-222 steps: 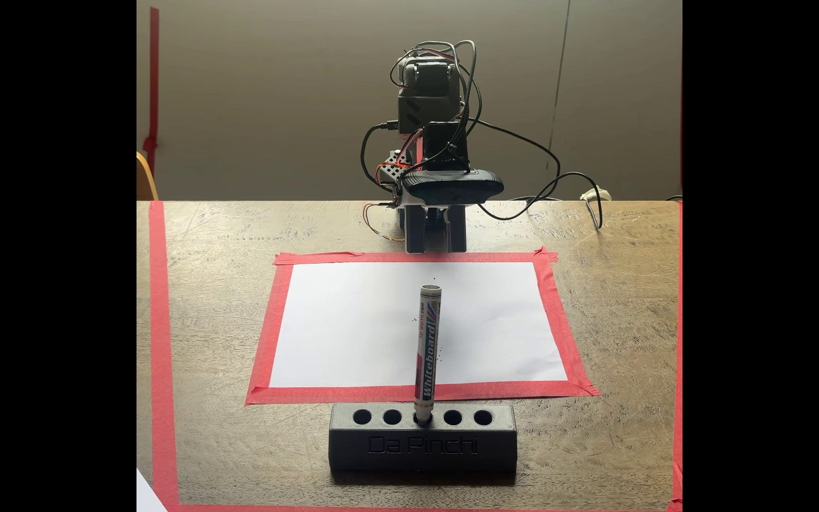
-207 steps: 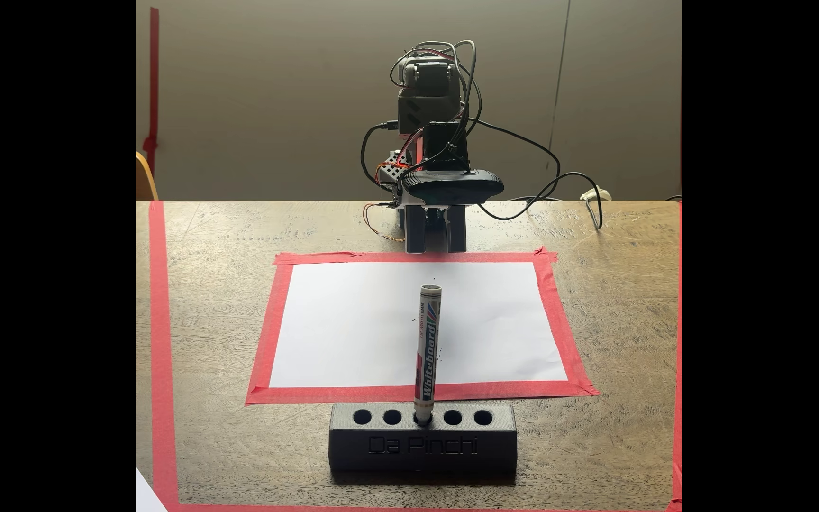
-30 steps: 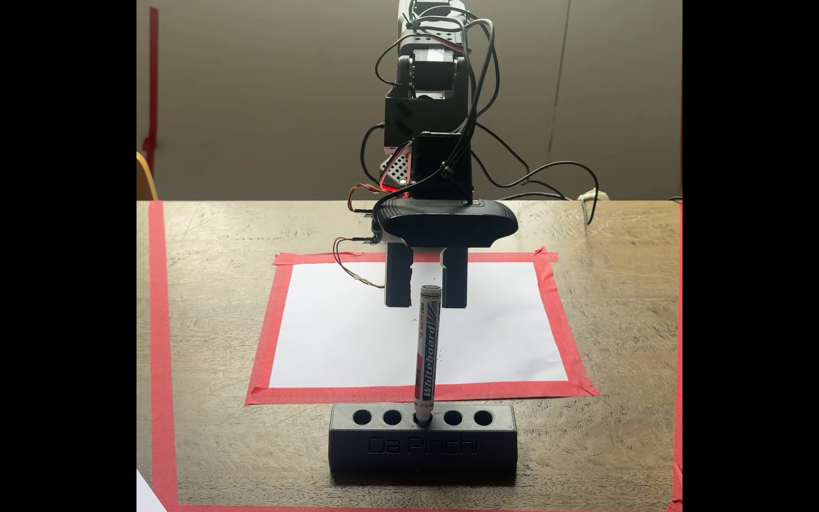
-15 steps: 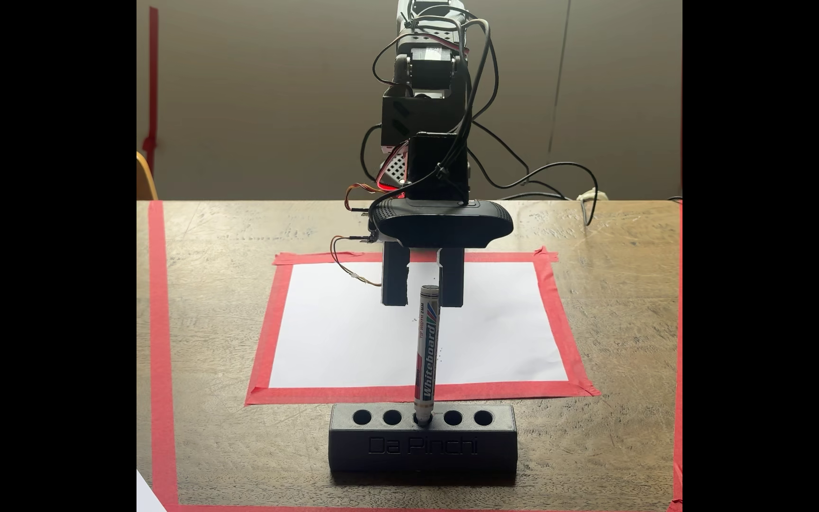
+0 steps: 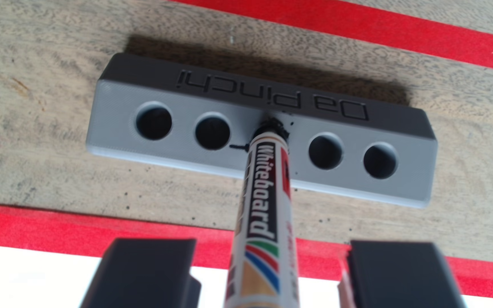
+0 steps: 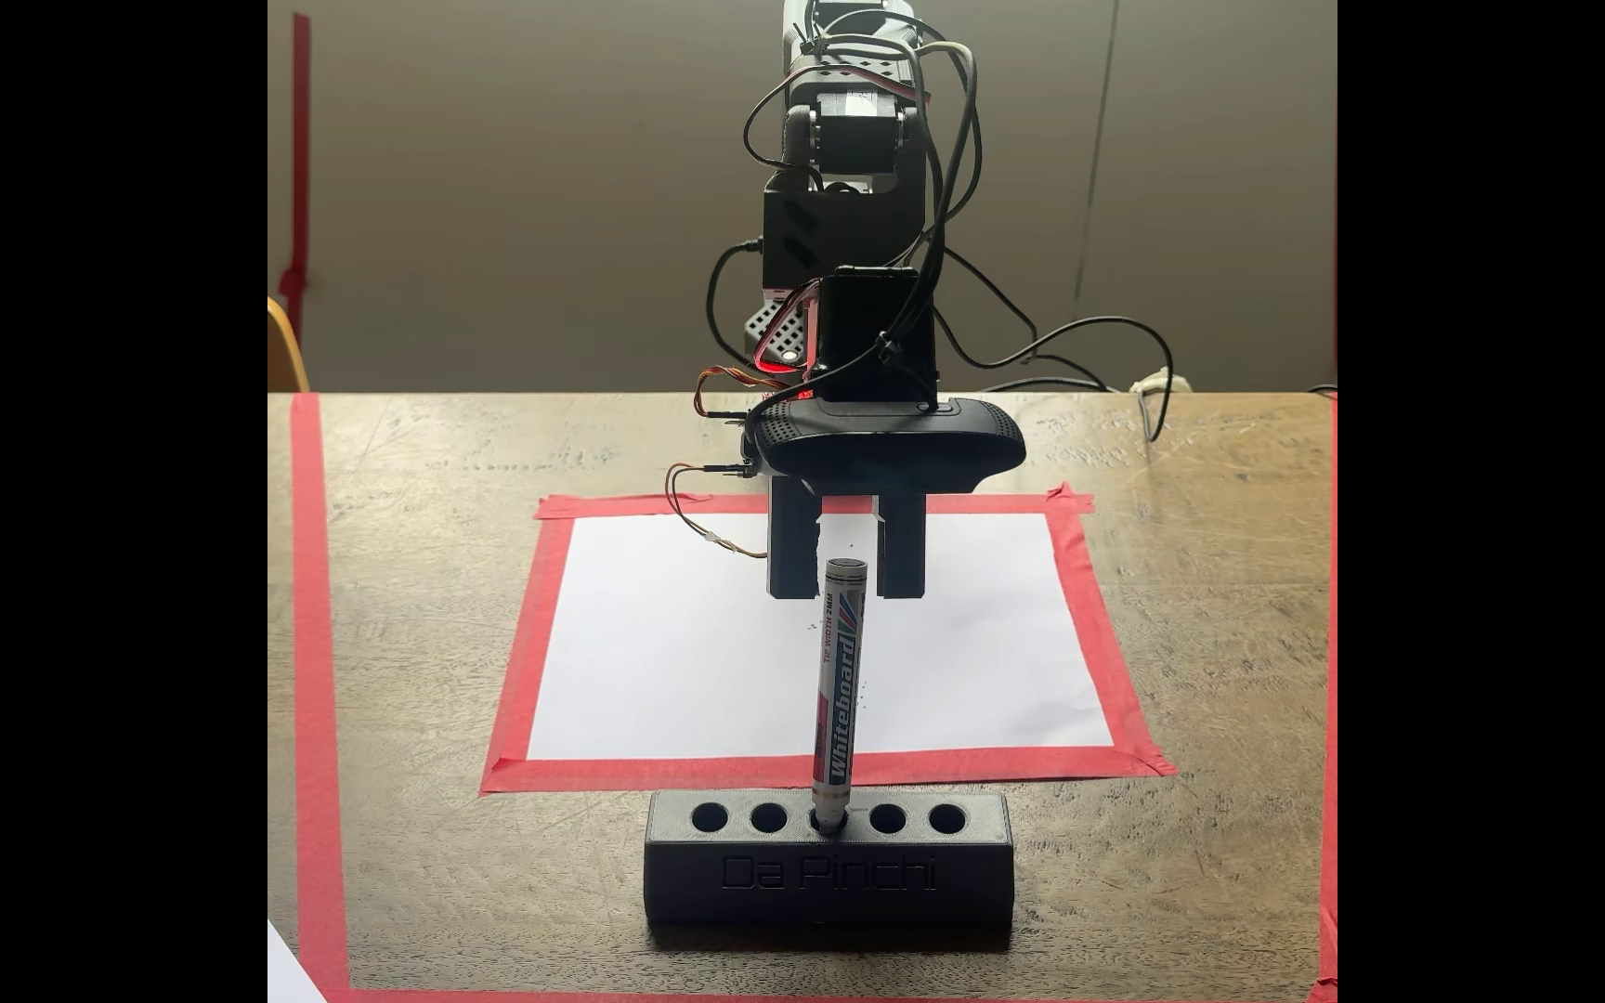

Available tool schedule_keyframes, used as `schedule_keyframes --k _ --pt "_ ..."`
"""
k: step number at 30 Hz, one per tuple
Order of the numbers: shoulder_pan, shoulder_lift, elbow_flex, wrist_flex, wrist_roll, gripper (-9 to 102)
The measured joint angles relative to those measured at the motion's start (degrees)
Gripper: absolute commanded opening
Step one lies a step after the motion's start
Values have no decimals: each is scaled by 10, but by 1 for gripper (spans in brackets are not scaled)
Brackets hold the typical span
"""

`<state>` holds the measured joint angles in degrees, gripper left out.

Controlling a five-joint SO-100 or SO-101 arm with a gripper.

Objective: Pick up a pen

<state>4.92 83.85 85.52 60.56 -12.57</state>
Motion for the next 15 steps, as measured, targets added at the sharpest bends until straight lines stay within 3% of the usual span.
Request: schedule_keyframes --k 15 --pt "-10 0 0 29 0 100"
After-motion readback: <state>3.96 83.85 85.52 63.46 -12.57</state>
